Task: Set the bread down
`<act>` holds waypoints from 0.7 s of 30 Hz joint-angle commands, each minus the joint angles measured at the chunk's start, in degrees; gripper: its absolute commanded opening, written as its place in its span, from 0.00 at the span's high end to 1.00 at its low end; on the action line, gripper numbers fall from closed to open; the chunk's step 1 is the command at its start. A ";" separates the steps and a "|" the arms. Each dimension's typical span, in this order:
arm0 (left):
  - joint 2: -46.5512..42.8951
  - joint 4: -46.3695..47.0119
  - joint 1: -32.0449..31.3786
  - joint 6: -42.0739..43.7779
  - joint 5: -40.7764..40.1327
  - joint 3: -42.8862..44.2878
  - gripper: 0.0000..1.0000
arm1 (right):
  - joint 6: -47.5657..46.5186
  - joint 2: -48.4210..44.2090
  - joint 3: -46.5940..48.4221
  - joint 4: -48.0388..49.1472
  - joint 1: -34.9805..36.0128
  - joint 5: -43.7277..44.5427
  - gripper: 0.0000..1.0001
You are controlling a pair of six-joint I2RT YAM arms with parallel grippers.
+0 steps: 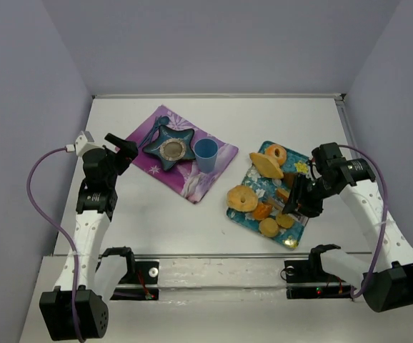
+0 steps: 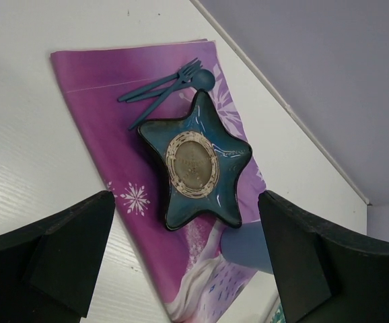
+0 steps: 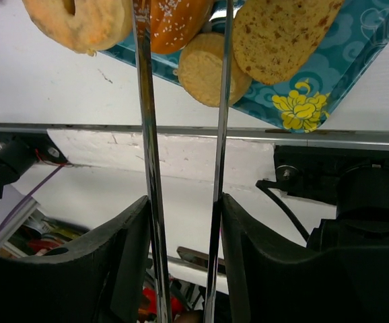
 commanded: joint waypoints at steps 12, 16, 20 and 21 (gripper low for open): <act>1.04 2.56 0.28 1.00 0.62 -1.02 0.01 | -2.25 -0.04 -0.48 -4.00 0.18 -9.63 0.47; 1.04 2.56 0.37 1.00 0.53 -1.02 0.01 | -2.96 0.84 -1.27 -5.75 0.18 -8.14 0.47; 1.04 2.56 0.28 1.00 0.35 -1.11 0.01 | -3.57 1.63 -1.62 -5.94 0.18 -8.57 0.48; 1.04 2.56 0.28 1.00 0.18 -1.11 0.01 | -3.84 1.89 -1.88 -5.68 0.18 -9.19 0.50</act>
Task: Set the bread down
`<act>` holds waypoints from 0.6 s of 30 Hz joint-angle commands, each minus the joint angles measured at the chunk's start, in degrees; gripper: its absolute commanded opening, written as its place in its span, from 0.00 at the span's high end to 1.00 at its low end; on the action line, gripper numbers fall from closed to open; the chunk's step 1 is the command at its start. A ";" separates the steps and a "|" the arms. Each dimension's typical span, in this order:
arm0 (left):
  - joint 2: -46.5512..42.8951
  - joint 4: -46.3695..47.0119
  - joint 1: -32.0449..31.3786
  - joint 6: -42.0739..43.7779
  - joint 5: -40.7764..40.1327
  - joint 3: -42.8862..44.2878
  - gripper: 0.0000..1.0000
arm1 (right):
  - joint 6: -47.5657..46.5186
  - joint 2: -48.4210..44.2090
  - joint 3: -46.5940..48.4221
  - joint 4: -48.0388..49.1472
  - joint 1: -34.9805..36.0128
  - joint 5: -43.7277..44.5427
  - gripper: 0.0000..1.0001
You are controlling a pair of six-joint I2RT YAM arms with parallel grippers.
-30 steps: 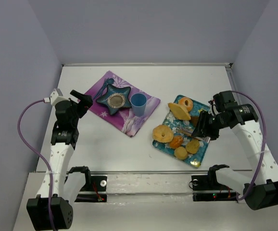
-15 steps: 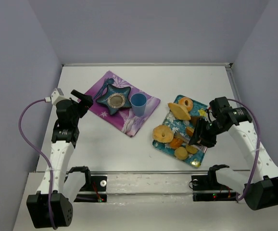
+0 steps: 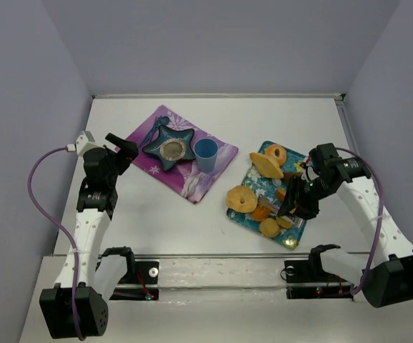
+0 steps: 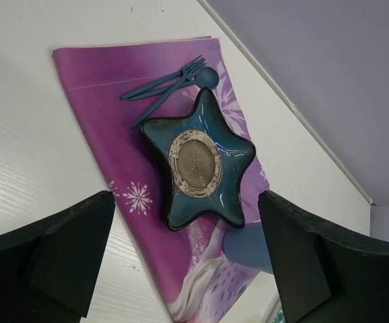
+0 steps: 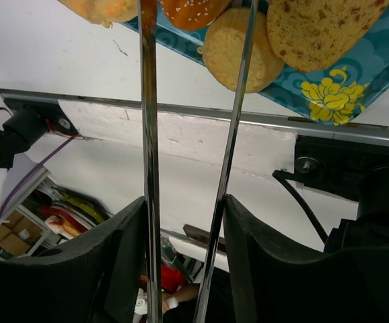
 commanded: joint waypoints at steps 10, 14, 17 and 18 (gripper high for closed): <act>0.08 2.34 0.26 1.00 -0.44 -1.09 0.01 | -3.21 2.43 0.72 -5.63 0.18 -4.36 0.71; 0.08 2.17 0.26 1.00 -0.70 -1.09 0.01 | -2.34 2.78 3.53 -6.15 0.18 -0.93 0.83; -0.01 2.08 0.26 1.09 -0.96 -0.91 0.01 | -1.29 3.31 7.04 -7.12 0.18 4.43 0.93; -0.10 1.99 0.26 1.09 -1.05 -0.91 0.01 | -1.19 3.31 8.88 -7.38 0.18 6.27 0.93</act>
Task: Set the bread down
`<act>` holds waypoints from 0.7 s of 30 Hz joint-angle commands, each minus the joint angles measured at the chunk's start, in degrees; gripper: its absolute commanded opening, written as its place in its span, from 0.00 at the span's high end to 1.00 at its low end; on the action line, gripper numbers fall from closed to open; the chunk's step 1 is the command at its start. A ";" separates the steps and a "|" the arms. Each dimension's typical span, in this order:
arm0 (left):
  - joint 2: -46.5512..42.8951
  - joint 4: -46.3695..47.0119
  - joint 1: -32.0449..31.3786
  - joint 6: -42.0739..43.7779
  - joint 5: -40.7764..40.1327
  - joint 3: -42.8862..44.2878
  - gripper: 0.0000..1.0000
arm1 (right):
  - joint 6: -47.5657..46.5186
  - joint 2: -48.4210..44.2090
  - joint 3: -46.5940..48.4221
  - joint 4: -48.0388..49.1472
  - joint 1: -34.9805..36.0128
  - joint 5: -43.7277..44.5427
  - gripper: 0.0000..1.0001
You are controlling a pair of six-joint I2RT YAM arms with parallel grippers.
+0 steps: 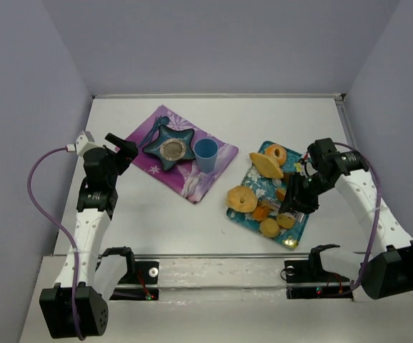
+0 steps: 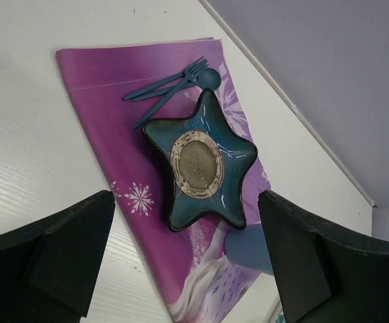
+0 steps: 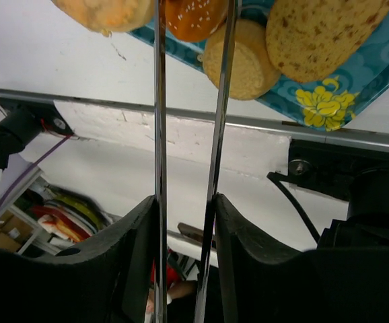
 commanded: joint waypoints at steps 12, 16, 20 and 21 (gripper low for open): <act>-0.36 1.55 0.26 1.09 -1.56 -0.73 0.01 | 0.38 0.78 12.18 -7.02 0.18 8.15 0.93; -0.01 1.46 0.26 1.18 -1.56 -0.64 0.01 | 0.56 0.52 16.83 -7.10 0.18 13.50 0.93; -0.27 1.38 0.26 1.18 -1.56 -0.64 0.01 | -0.06 0.25 20.35 -7.10 0.18 16.15 0.93; -0.36 1.37 0.26 1.27 -1.65 -0.56 0.01 | -0.06 0.16 20.79 -7.10 0.18 16.76 0.93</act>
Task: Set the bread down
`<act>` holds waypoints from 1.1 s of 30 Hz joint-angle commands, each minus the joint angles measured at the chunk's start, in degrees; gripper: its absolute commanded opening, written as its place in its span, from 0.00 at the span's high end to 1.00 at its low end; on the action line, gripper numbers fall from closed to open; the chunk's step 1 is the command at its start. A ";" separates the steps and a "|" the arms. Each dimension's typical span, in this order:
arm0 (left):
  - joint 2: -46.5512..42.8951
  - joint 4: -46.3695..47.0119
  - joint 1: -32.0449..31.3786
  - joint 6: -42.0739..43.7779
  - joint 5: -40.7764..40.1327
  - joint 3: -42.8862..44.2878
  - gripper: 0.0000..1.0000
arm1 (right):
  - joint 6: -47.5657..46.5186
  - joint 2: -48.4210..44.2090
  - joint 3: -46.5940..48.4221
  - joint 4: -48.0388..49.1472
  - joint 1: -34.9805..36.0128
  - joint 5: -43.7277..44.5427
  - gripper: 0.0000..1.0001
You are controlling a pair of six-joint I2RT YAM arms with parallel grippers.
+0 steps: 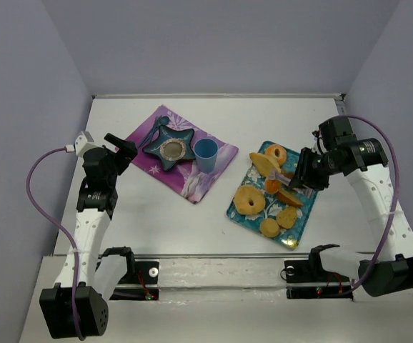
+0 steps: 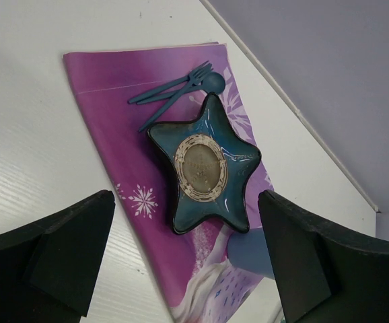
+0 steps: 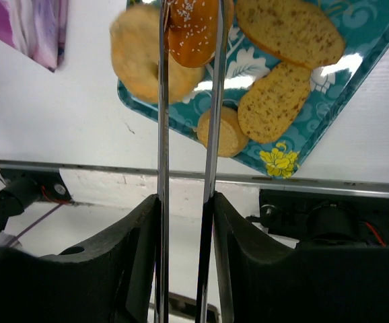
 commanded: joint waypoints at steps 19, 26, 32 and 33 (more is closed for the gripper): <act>-1.59 0.71 0.17 0.83 -0.34 -0.21 0.01 | -1.56 -3.92 7.93 34.51 2.01 -18.81 0.93; -1.59 0.45 0.17 0.21 0.54 -0.29 0.01 | -7.08 12.32 18.70 43.26 17.12 -9.79 0.93; -1.59 0.36 0.17 -1.28 0.90 -1.17 0.01 | -11.74 31.30 29.00 44.95 23.01 -4.76 0.93; -1.51 0.28 0.17 -1.37 0.90 -1.17 0.01 | -12.27 36.03 32.23 44.25 23.03 -5.29 0.93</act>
